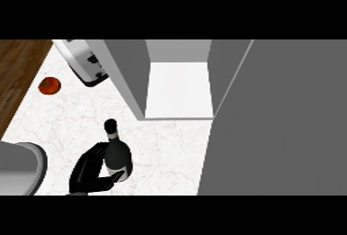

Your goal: Pick up the wine, place it into the cabinet and close the cabinet

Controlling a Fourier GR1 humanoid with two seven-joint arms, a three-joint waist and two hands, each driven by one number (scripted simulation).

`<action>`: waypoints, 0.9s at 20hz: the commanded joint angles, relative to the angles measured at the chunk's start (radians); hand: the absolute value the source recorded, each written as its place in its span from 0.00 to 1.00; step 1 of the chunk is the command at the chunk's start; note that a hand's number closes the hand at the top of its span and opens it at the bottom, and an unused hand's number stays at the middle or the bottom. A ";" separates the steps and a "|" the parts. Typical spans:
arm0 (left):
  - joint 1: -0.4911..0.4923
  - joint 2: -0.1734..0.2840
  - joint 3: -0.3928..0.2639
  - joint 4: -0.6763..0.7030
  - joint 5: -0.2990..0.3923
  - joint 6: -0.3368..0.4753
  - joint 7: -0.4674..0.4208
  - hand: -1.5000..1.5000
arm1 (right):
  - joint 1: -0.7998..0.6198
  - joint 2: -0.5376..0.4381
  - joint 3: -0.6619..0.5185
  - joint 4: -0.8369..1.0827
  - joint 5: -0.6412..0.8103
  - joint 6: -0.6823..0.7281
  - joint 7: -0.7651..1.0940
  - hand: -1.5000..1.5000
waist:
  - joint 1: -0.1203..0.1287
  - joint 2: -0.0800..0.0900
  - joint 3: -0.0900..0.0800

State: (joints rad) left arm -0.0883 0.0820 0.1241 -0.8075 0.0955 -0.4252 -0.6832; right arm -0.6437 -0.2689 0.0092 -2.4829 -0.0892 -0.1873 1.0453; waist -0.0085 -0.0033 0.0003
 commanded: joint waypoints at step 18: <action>-0.099 -0.079 -0.049 -0.199 -0.102 0.357 -0.101 1.00 | 0.047 -0.017 -0.046 -0.081 -0.113 0.017 0.057 0.00 | 0.005 -0.001 0.000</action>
State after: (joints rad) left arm -0.1640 0.0200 0.0700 -0.9355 -0.0066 -0.1261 -0.8158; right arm -0.6173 -0.2731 0.0036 -2.4731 -0.0988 -0.1795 1.0245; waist -0.0050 -0.0035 -0.0001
